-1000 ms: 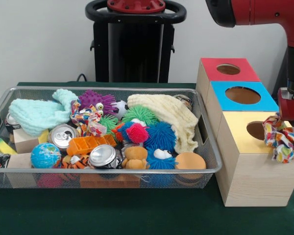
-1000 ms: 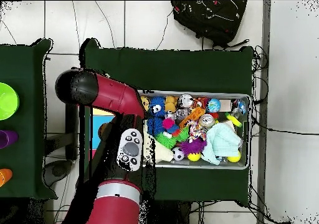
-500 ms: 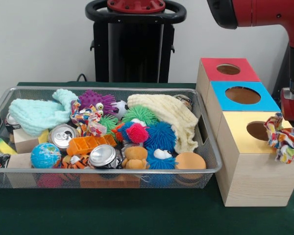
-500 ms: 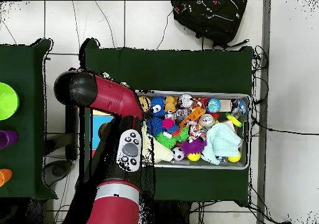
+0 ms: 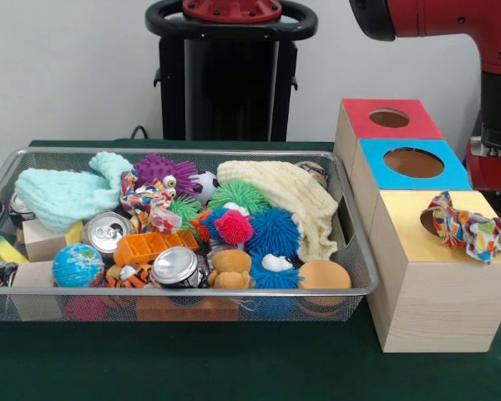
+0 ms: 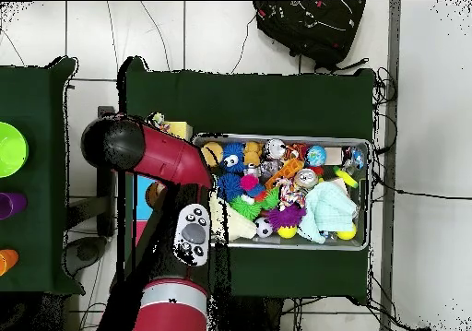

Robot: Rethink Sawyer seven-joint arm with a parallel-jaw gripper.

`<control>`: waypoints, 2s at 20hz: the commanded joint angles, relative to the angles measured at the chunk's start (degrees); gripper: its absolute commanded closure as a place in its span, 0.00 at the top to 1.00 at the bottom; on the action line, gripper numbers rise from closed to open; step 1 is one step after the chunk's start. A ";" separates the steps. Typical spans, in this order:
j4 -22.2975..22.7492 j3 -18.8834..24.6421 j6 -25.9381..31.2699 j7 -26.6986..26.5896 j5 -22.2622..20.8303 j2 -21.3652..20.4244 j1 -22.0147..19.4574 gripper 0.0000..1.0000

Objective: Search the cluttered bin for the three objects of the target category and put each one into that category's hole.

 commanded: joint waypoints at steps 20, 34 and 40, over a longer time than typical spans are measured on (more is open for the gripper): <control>12.30 8.96 -7.49 13.95 2.51 -0.87 -3.04 0.00; 9.79 1.02 4.94 15.86 0.34 -6.04 -0.23 0.00; 9.49 0.23 8.06 14.21 -0.51 -7.84 -1.68 0.00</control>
